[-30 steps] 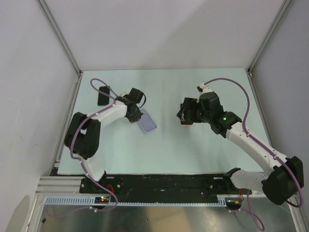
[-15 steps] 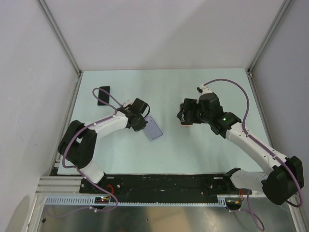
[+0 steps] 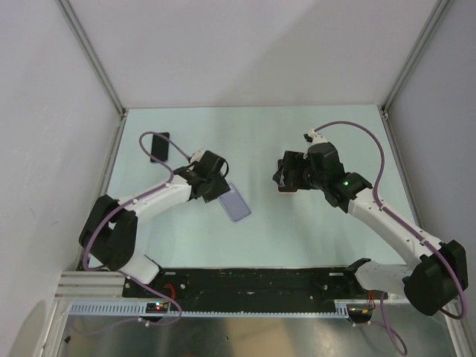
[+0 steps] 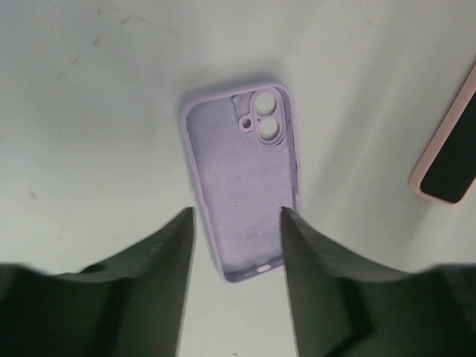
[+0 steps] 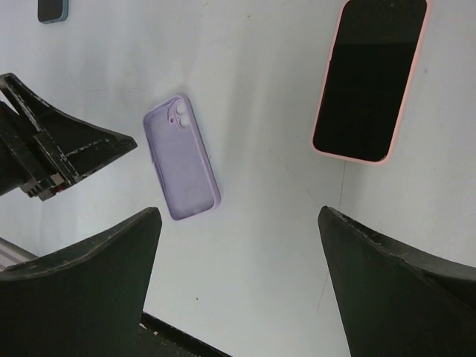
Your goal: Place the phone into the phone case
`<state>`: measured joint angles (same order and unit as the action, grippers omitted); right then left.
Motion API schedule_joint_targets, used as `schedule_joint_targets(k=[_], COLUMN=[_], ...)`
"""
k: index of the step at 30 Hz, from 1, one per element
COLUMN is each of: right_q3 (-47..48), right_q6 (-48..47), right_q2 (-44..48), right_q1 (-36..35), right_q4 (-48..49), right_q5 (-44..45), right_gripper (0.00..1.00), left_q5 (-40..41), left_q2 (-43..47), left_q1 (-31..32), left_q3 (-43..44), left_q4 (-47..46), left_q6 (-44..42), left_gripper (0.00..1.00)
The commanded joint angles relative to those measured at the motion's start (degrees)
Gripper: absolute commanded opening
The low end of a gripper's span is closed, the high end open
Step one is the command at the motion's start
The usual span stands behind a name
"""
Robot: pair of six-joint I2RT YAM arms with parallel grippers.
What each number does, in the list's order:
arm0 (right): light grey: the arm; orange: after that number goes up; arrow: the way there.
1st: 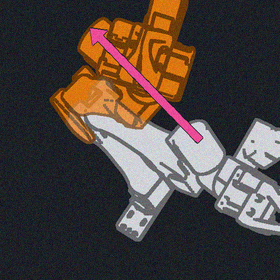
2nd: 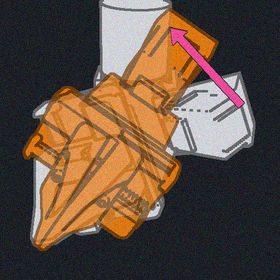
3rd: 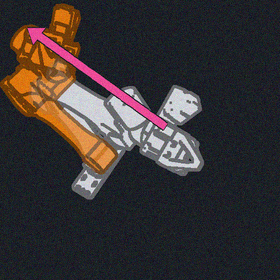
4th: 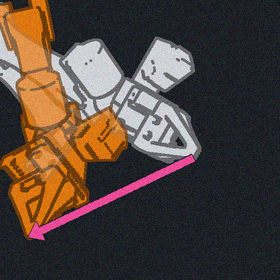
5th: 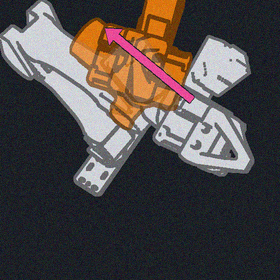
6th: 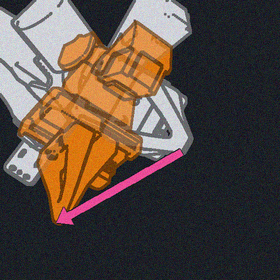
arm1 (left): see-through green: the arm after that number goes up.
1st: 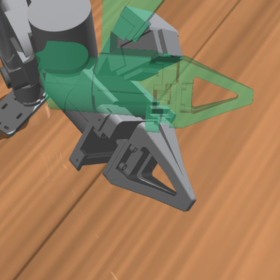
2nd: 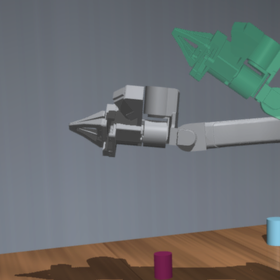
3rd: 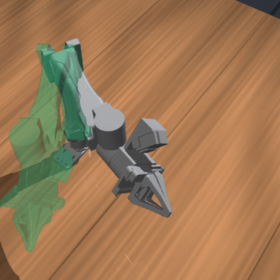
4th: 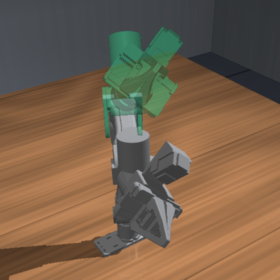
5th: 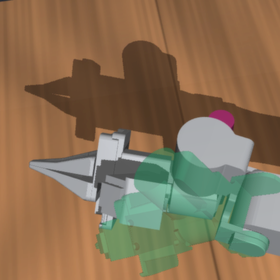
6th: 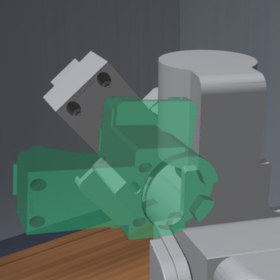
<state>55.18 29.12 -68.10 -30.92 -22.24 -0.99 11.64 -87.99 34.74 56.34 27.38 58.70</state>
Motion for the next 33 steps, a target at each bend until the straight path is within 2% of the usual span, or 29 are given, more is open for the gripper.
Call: schedule_joint_targets(k=[1,3,7,9,12,20,25,33], right_q3=[0.2,0.2,0.2,0.2,0.2,0.1,0.1,0.0], right_q6=[0.1,0.1,0.1,0.1,0.2,0.1,0.1,-0.1], right_q2=[0.8,0.7,0.3,0.1,-0.2,-0.4,-0.9,-1.3], right_q1=[0.3,0.3,0.4,0.5,0.6,0.7,0.7,0.9], right_q4=[1.6,1.7,1.7,1.6,1.7,1.6,1.7,2.0], right_q5=[-0.7,-0.7,-0.9,-1.0,-1.3,-1.5,-1.4,-1.3], right_gripper=[0.92,0.92,0.92,0.92,0.92,0.93,0.92,0.92], left_q5=[1.1,1.6,2.2,-1.1,-5.3,-4.2,-4.5,-7.0], left_q2=[3.6,3.2,-2.2,-5.8,-10.7,-25.3,-29.7,-33.9], left_q1=[-2.9,-7.3,-20.2,-26.9,-32.7,-37.5,-39.3,-42.3], left_q3=[1.0,3.3,10.9,14.8,20.8,37.8,39.7,42.6], left_q4=[-1.1,-0.6,1.0,0.9,0.1,6.0,7.3,8.5], left_q6=[-7.6,-13.7,-28.0,-33.7,-38.0,-48.8,-51.8,-52.2], left_gripper=[0.59,0.65,0.72,0.75,0.79,0.89,0.96,0.97])
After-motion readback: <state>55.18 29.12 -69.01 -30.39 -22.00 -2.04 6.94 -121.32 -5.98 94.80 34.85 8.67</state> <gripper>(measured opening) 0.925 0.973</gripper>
